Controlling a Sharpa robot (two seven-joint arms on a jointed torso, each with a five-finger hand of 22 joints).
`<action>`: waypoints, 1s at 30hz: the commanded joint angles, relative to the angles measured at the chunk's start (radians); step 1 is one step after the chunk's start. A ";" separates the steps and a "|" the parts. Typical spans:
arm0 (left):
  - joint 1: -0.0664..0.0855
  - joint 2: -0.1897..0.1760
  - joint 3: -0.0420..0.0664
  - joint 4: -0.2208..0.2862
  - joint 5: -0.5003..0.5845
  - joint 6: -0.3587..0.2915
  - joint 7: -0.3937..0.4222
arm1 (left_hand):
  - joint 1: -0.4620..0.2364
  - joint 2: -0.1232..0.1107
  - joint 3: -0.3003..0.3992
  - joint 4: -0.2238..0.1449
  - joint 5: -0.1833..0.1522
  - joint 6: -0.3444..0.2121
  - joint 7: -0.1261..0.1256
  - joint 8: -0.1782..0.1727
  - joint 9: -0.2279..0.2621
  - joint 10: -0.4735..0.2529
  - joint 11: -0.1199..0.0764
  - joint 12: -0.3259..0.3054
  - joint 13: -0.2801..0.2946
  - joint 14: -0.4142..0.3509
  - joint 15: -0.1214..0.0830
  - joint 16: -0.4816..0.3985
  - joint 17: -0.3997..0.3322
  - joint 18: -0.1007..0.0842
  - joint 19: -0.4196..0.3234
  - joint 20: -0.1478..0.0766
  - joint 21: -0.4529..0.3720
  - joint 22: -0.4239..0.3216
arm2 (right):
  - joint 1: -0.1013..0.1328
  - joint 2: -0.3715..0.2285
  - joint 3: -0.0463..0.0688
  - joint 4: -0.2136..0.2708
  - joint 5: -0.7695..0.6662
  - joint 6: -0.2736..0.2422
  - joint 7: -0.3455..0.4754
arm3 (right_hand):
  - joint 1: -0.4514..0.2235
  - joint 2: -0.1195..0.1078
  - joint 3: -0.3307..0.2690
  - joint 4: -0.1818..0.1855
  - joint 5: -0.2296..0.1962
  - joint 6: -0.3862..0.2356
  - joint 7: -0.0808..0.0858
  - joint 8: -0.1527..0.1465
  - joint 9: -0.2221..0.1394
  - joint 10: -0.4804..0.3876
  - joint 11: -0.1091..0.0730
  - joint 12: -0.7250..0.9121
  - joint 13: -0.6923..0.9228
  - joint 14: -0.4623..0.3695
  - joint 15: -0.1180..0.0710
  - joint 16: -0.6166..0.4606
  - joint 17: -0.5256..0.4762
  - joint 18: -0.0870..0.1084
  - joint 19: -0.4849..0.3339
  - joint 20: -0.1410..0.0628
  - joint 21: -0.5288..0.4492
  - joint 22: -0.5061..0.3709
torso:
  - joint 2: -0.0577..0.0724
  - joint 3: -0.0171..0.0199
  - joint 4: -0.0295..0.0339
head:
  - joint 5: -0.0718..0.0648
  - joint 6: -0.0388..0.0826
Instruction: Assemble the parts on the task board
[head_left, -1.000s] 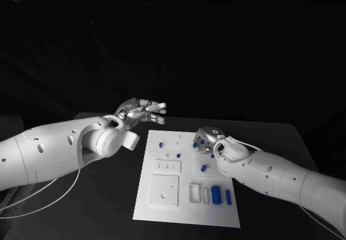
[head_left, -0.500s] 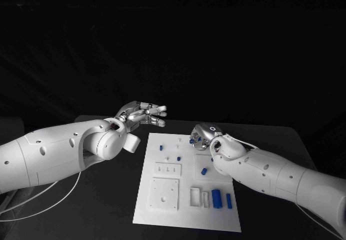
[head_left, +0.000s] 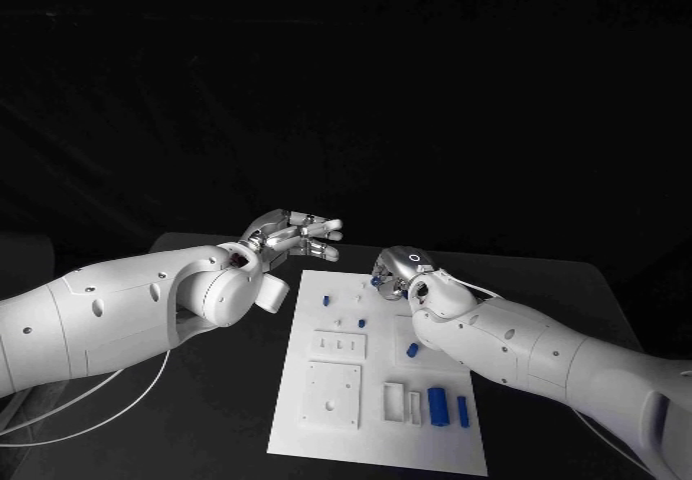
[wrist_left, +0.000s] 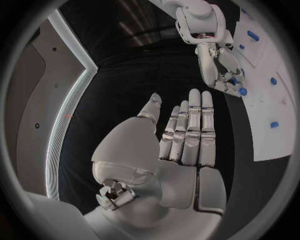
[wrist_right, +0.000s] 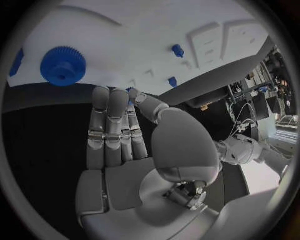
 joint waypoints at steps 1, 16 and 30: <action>0.001 0.005 0.001 0.000 -0.005 0.016 0.007 | -0.004 0.007 0.002 -0.006 0.004 -0.003 0.001 -0.003 0.000 0.003 0.004 -0.001 0.001 0.004 0.000 -0.006 -0.001 -0.011 -0.004 0.002 -0.003 -0.001 | 0.001 0.012 0.000 -0.010 -0.028 -0.032 -0.013 | 0.000 0.001 0.004 -0.002 0.005 0.018 -0.008 0.003 0.005 0.007 -0.001 0.005 0.001 -0.001 -0.007 -0.002 0.000 -0.005 0.010 0.000 -0.003 0.001 | 0.008 -0.0035 0.0114 | -0.005 0.006; 0.019 0.009 0.003 0.001 -0.005 0.014 0.006 | -0.004 0.006 0.002 -0.008 0.004 -0.003 0.001 -0.002 0.000 0.003 0.004 -0.001 0.001 0.003 0.001 -0.006 -0.001 -0.011 -0.005 0.002 -0.003 -0.002 | 0.002 0.035 0.000 -0.040 -0.034 -0.043 -0.015 | 0.000 -0.001 0.006 -0.001 0.006 0.019 -0.009 0.003 0.005 0.008 -0.001 0.006 0.001 0.000 -0.008 -0.001 -0.001 -0.005 0.013 0.000 -0.009 0.009 | 0.031 -0.0082 0.0201 | -0.009 0.010; 0.024 0.013 0.003 0.001 -0.006 0.016 0.005 | -0.004 0.007 0.002 -0.008 0.004 -0.002 0.000 -0.002 0.000 0.005 0.003 -0.001 0.001 0.002 0.001 -0.006 -0.001 -0.011 -0.006 0.002 -0.002 -0.004 | 0.003 0.041 -0.001 -0.053 -0.030 -0.045 -0.017 | 0.000 -0.001 0.008 -0.002 0.005 0.019 -0.008 0.004 0.005 0.007 -0.001 0.005 0.001 -0.001 -0.008 0.000 -0.004 -0.006 0.021 0.000 -0.032 0.031 | 0.036 -0.0072 0.0238 | -0.005 0.010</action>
